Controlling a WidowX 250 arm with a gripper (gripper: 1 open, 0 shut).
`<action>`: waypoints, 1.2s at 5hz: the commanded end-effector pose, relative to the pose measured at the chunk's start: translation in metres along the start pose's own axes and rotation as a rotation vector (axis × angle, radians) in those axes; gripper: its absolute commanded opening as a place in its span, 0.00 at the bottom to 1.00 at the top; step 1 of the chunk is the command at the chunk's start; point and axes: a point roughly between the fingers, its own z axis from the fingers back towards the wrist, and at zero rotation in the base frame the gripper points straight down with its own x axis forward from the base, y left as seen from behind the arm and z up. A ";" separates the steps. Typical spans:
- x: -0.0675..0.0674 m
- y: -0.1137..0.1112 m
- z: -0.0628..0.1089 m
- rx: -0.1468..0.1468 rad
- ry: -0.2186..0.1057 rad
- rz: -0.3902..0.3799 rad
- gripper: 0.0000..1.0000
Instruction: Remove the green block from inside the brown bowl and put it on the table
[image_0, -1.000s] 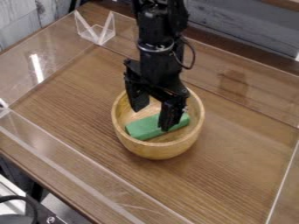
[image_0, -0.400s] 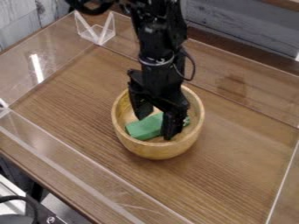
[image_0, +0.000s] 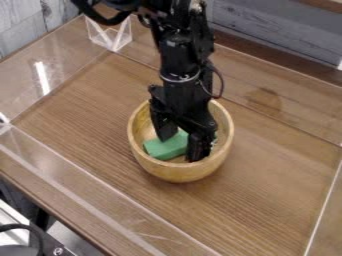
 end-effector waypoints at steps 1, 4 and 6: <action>0.006 0.004 0.005 0.002 -0.036 -0.002 1.00; 0.007 0.006 -0.004 -0.013 -0.030 0.006 1.00; 0.008 0.008 -0.011 -0.024 -0.026 0.012 1.00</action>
